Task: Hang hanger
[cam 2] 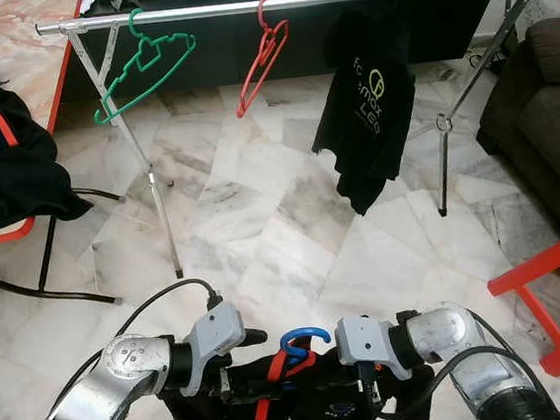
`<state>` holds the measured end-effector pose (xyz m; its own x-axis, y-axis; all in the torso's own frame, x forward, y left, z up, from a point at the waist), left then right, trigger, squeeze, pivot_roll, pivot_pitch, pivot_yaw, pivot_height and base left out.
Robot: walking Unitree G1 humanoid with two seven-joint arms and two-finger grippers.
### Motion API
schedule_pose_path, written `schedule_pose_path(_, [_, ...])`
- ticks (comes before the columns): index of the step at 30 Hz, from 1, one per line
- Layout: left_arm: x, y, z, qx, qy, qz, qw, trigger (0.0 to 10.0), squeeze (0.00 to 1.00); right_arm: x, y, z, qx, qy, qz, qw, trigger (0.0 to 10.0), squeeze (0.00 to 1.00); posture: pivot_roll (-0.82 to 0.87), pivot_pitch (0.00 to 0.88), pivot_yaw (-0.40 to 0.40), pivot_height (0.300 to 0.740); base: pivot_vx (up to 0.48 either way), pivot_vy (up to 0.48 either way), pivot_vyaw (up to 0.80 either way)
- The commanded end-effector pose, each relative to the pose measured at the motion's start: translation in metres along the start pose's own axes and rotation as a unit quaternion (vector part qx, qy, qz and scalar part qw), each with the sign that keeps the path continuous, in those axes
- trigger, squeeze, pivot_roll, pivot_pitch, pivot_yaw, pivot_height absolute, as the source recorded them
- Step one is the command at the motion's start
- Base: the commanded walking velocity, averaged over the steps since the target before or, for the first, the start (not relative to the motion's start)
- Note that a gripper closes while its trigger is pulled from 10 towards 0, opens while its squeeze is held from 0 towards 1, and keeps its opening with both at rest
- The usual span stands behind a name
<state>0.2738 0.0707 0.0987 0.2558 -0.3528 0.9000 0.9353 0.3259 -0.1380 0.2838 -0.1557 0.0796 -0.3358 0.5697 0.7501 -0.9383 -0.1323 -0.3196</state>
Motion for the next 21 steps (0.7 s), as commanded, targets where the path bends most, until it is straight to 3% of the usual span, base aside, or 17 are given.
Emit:
schedule_pose_path(1, [-0.004,-0.004,-0.004,-0.011,0.006,-0.002,1.000,10.0,0.00,0.007,-0.007,-0.001,-0.010,-0.009,0.012,1.000,0.0,0.00,-0.01,0.199,-0.062,0.740,0.000,0.000,0.00])
schedule_pose_path(9, [0.000,-0.004,-0.008,-0.008,0.001,0.002,1.000,9.9,0.00,0.013,-0.014,-0.002,-0.020,-0.018,0.014,1.000,0.0,0.00,-0.01,0.213,-0.063,0.740,0.000,0.000,0.00])
schedule_pose_path(10, [0.000,-0.004,-0.008,-0.008,0.000,0.002,1.000,5.0,0.00,0.014,-0.015,-0.002,-0.022,-0.020,0.014,0.999,0.0,0.00,-0.01,0.220,-0.065,0.740,0.000,0.000,0.00])
schedule_pose_path(11, [0.000,-0.003,-0.009,-0.007,0.000,0.002,1.000,4.0,0.00,0.015,-0.016,-0.002,-0.022,-0.021,0.014,0.999,0.0,0.00,-0.01,0.223,-0.067,0.740,0.000,0.000,0.00])
schedule_pose_path(12, [0.000,-0.003,-0.009,-0.005,-0.001,0.004,1.000,2.0,0.00,0.015,-0.016,-0.002,-0.022,-0.022,0.014,0.999,0.0,0.00,-0.01,0.223,-0.067,0.740,0.000,0.000,0.00])
schedule_pose_path(13, [0.000,-0.003,-0.009,-0.005,-0.001,0.004,1.000,2.0,0.00,0.015,-0.016,-0.002,-0.022,-0.022,0.014,0.999,0.0,0.00,-0.01,0.223,-0.067,0.740,0.000,0.000,0.00])
schedule_pose_path(14, [0.001,-0.004,-0.010,-0.006,-0.005,0.006,1.000,1.0,0.00,0.016,-0.016,-0.002,-0.022,-0.023,0.014,0.999,0.0,0.00,-0.01,0.226,-0.068,0.740,0.000,0.000,0.00])
schedule_pose_path(15, [0.001,-0.004,-0.010,-0.006,-0.005,0.006,1.000,1.0,0.00,0.016,-0.016,-0.002,-0.022,-0.023,0.014,0.999,0.0,0.00,-0.01,0.226,-0.068,0.740,0.000,0.000,0.00])
schedule_pose_path(16, [0.002,-0.006,-0.012,-0.009,-0.008,0.007,1.000,0.0,0.00,0.015,-0.017,-0.003,-0.024,-0.022,0.014,0.999,0.0,0.00,-0.01,0.229,-0.070,0.740,0.000,0.000,0.00])
schedule_pose_path(21, [0.004,-0.009,-0.016,-0.016,-0.006,0.002,1.000,0.0,0.00,0.016,-0.025,-0.002,-0.048,-0.022,0.010,0.999,0.0,0.00,0.00,0.237,-0.072,0.740,0.000,0.000,0.00])
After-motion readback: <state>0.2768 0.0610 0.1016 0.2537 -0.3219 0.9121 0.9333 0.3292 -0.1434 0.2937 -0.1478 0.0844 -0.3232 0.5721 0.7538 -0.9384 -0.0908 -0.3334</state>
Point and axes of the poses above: a point about 5 cm out from each wrist's last joint towards the gripper, its own z axis pointing back from the gripper into the wrist, its own x axis along the axis of the wrist's last joint, y = z × x, the point moved 2 cm from there along -z, pointing out of the wrist towards the gripper, and after that the axes turned 12 degrees about z, right-handed, at the moved point
